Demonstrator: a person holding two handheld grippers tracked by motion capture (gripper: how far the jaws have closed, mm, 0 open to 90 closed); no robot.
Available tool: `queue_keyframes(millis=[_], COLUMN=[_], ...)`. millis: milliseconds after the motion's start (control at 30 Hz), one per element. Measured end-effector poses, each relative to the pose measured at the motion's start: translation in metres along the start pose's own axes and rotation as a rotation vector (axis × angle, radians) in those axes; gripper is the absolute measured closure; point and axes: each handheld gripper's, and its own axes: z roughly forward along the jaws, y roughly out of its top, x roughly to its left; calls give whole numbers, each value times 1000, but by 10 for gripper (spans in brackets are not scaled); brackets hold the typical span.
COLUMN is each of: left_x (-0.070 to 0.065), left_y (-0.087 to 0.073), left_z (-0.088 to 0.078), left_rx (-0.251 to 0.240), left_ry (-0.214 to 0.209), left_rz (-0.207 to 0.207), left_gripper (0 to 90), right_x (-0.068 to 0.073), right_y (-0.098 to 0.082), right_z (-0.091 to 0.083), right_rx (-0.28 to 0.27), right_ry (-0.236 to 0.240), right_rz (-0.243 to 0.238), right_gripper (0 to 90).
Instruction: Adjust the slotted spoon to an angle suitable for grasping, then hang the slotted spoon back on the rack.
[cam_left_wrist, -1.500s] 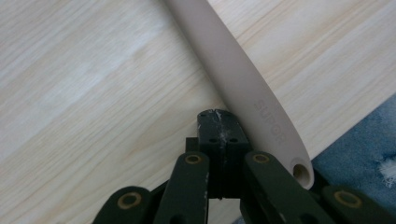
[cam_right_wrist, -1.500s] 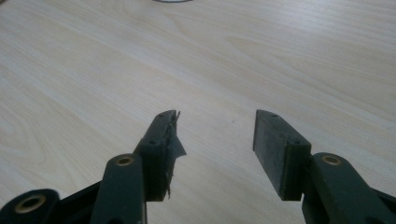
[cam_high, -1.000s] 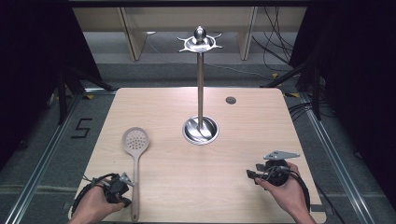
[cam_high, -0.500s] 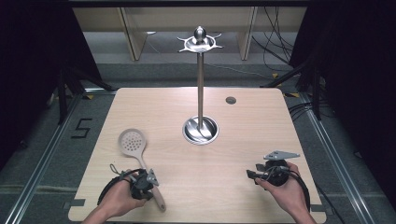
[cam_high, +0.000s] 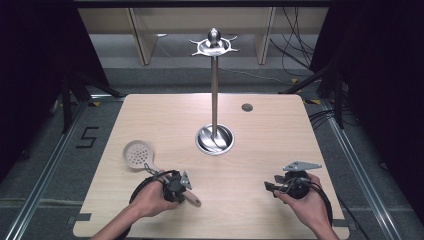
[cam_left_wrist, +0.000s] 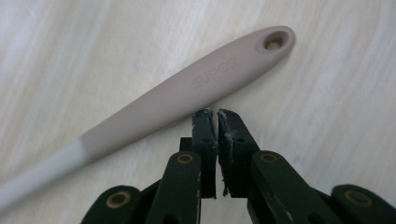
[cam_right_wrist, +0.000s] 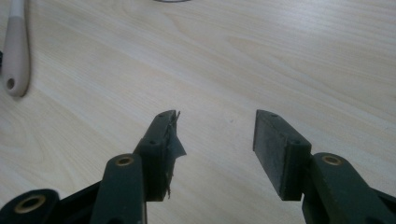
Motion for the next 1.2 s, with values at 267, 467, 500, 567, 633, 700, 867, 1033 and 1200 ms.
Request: queue_keyframes(millis=[267,467,500,567,633,700,867,1033,1200], left_x=[4,0,0,4,9,15,24,29,29], left_y=[12,3,0,-5,-9,-11,-6,-3,6], left_z=[2,-17,-22,-33,-39,-44,-50,-48,-42], left_rx=[-34,-138,-163,-192,-202,-209,-271,-272,-265], left_ry=[-6,7,1,11,22,32,47,21,10], left_rz=[8,19,21,53,55,46,41,21,56], left_gripper=[819,714,669,581,511,459,396,384,376], right_x=[-1,-3,-6,-6,-8,-10,-9,-8,-10], right_y=[-1,-2,-2,-2,-3,-3,-4,-4,-4], right_z=[0,-2,1,-1,-2,-2,-7,-7,-6], right_rx=[-12,-12,-35,-8,-17,-22,-23,-27,-38], right_ry=[-6,-2,20,2,-5,1,-11,-6,-3], right_rz=[6,19,1,37,34,21,36,33,17], right_gripper=[500,498,497,498,497,497,495,494,493])
